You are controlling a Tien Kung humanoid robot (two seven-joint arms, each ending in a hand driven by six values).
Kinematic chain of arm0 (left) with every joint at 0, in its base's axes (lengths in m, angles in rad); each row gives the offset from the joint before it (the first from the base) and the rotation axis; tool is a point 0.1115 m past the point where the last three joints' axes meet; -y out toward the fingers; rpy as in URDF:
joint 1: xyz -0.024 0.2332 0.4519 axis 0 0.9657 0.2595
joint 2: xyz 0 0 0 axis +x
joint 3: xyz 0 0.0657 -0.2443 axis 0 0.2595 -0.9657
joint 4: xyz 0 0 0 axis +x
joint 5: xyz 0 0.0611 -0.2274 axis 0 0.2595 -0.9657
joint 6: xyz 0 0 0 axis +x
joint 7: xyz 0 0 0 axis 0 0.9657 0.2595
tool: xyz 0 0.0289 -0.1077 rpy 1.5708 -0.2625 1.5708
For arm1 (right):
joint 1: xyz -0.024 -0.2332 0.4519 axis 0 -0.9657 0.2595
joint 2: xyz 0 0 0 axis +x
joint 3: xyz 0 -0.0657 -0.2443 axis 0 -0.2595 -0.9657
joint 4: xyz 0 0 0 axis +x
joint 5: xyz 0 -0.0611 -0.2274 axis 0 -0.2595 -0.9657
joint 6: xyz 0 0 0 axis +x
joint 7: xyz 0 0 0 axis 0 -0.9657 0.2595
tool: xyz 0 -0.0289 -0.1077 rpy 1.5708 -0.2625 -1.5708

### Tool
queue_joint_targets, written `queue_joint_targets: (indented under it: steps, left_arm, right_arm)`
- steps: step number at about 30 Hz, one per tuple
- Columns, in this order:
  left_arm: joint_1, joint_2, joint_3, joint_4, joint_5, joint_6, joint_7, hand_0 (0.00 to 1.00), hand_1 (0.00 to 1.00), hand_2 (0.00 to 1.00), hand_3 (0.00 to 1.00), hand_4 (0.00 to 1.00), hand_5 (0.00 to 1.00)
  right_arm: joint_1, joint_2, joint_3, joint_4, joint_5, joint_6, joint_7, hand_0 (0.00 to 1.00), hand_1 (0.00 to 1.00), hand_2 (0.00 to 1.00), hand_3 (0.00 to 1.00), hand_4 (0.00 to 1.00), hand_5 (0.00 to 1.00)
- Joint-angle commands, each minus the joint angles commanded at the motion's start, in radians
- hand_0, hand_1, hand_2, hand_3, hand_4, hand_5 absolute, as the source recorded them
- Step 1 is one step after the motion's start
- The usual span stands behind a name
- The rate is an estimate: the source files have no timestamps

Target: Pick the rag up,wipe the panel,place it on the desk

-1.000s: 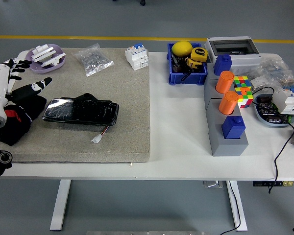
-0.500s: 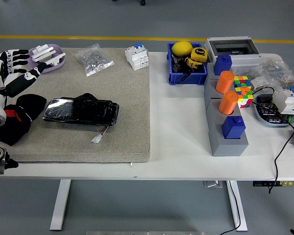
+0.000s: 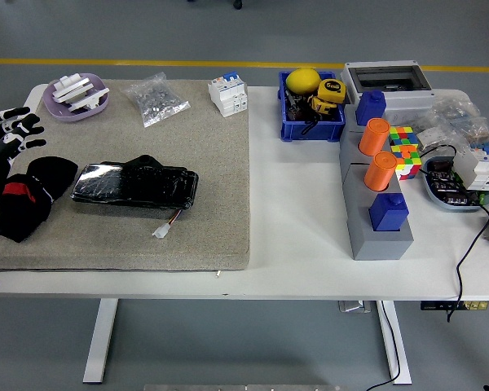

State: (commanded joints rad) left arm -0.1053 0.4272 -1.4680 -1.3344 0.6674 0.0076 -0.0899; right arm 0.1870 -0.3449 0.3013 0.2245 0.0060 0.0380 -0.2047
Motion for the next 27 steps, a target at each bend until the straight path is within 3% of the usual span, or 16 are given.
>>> queue_joint_targets:
  steps: [3,11,14,27]
  left_arm:
    - [0.001,-0.018,-0.015,-0.020,-0.097,-0.010,-0.017,0.425,0.536,0.584,0.582,0.800,0.152]
    - [0.003,-0.101,-0.032,-0.049,-0.051,0.006,-0.050,0.415,0.522,0.584,0.580,0.792,0.131]
    - [0.003,-0.117,-0.040,-0.039,-0.045,0.013,-0.055,0.420,0.519,0.584,0.580,0.792,0.126]
    - [0.012,-0.123,-0.028,-0.032,-0.030,0.015,-0.048,0.424,0.519,0.585,0.580,0.799,0.124]
  right_arm:
    - [0.001,0.004,-0.011,-0.001,0.011,0.001,0.005,0.708,0.624,0.683,0.632,0.998,0.550]
    - [0.004,0.008,-0.029,-0.001,0.031,0.002,0.013,0.708,0.625,0.684,0.631,0.998,0.551]
    - [0.006,0.007,-0.030,0.000,0.032,0.003,0.012,0.708,0.625,0.684,0.632,0.998,0.551]
    - [0.008,0.006,-0.038,0.000,0.041,0.004,0.016,0.708,0.626,0.684,0.633,0.998,0.551]
